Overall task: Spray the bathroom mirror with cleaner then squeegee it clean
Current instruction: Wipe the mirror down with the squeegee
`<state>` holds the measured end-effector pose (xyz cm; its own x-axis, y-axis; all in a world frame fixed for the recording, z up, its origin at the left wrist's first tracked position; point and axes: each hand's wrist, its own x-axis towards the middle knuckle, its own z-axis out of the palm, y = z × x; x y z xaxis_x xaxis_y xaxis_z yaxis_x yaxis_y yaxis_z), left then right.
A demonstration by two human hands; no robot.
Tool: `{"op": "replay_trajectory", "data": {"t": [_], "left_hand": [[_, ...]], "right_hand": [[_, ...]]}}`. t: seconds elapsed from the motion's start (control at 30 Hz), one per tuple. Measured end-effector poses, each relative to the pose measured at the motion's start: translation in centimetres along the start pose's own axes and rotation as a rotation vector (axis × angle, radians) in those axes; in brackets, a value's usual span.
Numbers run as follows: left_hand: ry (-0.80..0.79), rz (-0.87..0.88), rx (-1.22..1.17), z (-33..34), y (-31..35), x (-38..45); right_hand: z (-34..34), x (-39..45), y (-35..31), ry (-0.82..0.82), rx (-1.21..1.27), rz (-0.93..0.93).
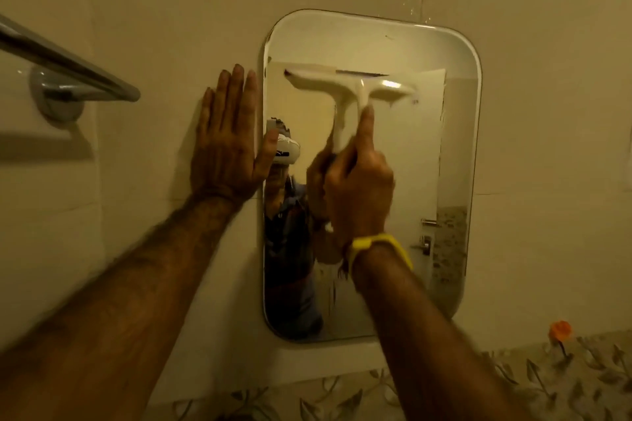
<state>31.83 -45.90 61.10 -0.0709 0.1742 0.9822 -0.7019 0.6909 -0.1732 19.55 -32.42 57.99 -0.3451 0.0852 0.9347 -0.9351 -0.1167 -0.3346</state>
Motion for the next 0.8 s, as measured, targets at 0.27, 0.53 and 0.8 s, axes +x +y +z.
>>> {"op": "replay_trajectory", "data": {"t": [0.27,0.53,0.8], "left_hand": [[0.052,-0.036,-0.071,-0.6,-0.2,-0.1],[0.000,0.001,0.001,-0.7,0.2,-0.2],[-0.062,-0.047,0.005,-1.0,0.2,-0.8]], "right_hand": [[0.6,1.1,0.7,-0.135,-0.066,-0.201],[-1.2,1.7,1.2,-0.150,-0.098,-0.260],[-3.1,0.6,3.4,-0.298,-0.071,-0.318]]}}
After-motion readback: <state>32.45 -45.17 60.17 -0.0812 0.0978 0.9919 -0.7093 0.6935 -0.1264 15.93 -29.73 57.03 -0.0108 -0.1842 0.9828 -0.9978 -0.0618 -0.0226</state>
